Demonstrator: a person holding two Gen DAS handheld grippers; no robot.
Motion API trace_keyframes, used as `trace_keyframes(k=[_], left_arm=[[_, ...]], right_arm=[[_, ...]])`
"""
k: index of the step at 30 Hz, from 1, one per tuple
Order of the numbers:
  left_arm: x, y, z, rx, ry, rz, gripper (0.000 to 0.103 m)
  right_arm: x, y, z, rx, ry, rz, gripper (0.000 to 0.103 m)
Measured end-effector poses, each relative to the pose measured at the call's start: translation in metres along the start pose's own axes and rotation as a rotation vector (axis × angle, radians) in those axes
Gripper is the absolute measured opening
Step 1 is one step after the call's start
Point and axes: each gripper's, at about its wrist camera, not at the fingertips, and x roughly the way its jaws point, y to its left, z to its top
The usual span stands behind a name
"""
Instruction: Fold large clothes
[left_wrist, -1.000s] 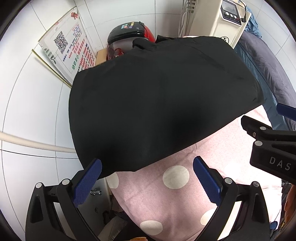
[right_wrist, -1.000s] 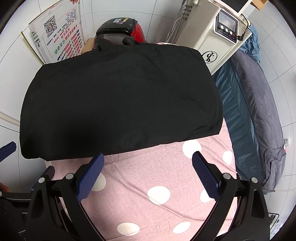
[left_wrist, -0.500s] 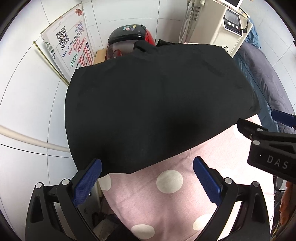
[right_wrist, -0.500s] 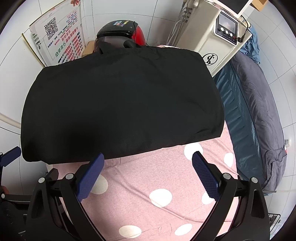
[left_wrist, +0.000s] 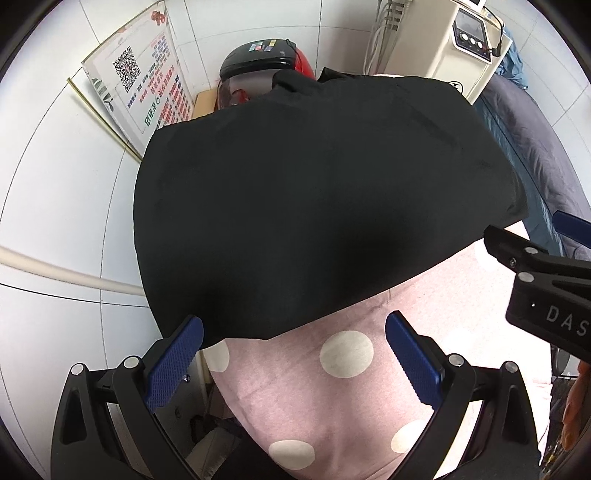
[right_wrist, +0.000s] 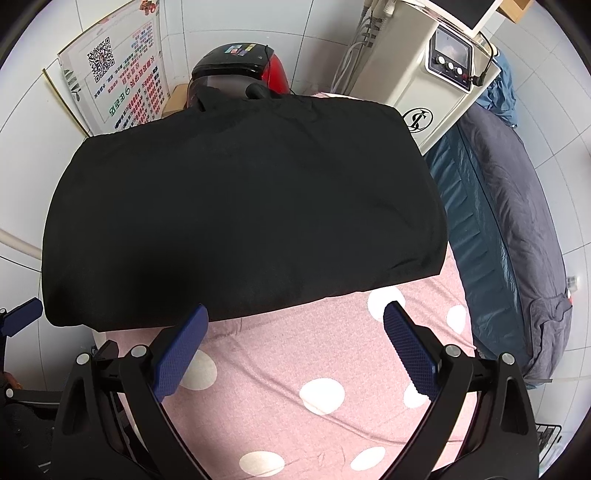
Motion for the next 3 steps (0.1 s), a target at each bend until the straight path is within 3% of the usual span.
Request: trace_keyframes(k=[3], left_arm=[[0.0007,0.0018,0.0005,-0.009,0.01,0.001,0.097]], right_arm=[[-0.0009,0.001,0.0001,-0.002,-0.003,0.005,0.094]])
